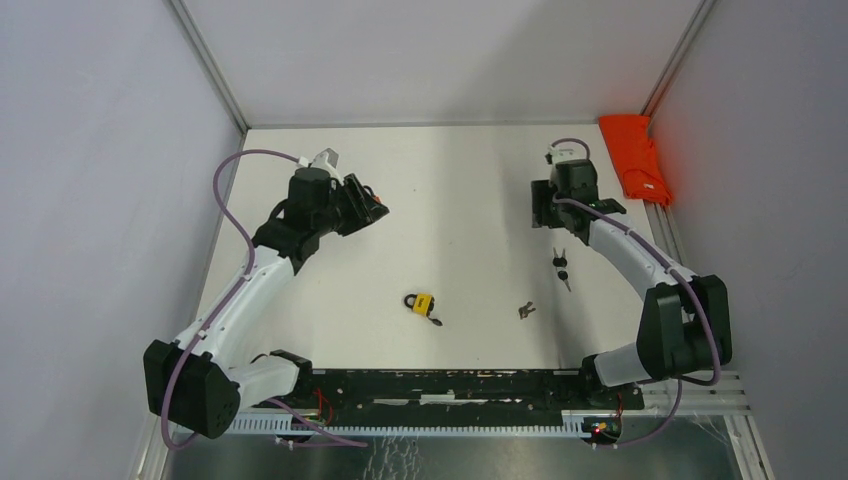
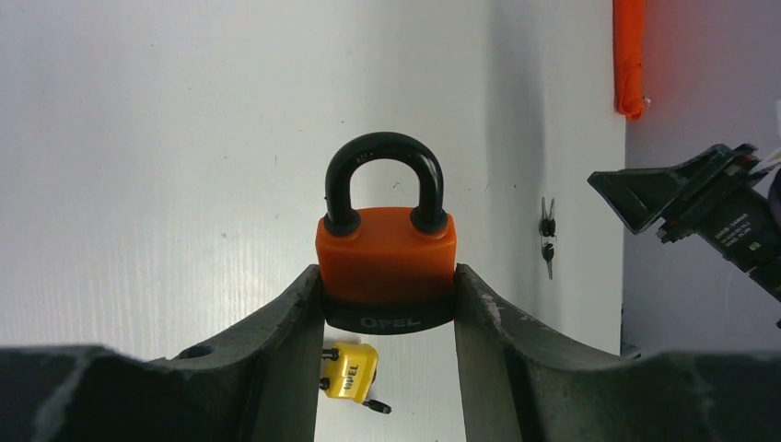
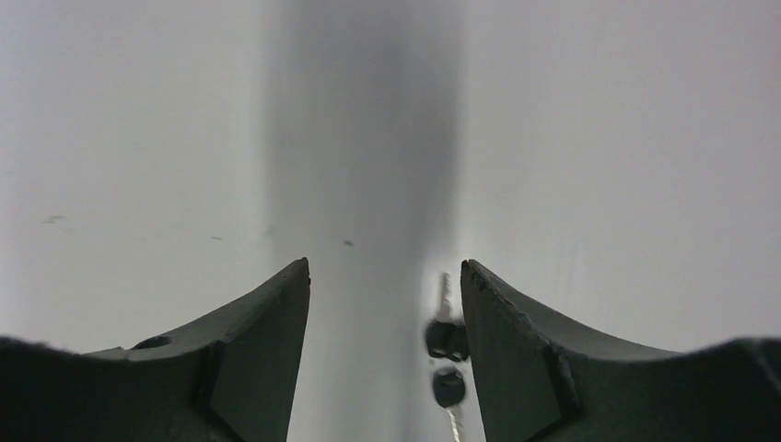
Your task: Unlock with the key
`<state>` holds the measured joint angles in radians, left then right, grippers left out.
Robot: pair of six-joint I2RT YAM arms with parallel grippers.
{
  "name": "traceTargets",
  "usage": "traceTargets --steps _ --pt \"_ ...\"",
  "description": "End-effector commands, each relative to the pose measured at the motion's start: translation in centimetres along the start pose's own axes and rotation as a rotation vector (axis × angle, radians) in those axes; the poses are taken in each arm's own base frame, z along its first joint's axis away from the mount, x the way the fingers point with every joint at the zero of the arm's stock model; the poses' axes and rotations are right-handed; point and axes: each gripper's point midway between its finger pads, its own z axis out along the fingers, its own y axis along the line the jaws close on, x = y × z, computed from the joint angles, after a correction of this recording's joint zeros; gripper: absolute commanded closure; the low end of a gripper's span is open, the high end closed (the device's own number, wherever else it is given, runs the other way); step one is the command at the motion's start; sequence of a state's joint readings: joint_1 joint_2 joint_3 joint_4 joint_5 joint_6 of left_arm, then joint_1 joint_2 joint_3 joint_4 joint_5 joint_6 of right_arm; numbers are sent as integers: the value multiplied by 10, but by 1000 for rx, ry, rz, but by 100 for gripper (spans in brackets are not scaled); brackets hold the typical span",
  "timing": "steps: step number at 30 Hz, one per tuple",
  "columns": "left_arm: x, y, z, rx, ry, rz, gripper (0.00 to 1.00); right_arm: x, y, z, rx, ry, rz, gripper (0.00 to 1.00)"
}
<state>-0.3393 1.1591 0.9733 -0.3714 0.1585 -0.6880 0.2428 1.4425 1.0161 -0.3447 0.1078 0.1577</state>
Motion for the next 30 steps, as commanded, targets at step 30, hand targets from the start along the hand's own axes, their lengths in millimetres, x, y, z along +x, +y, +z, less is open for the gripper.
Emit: traceTargets --steps 30 --pt "-5 -17 14 136 -9 34 98 141 -62 19 192 337 68 41"
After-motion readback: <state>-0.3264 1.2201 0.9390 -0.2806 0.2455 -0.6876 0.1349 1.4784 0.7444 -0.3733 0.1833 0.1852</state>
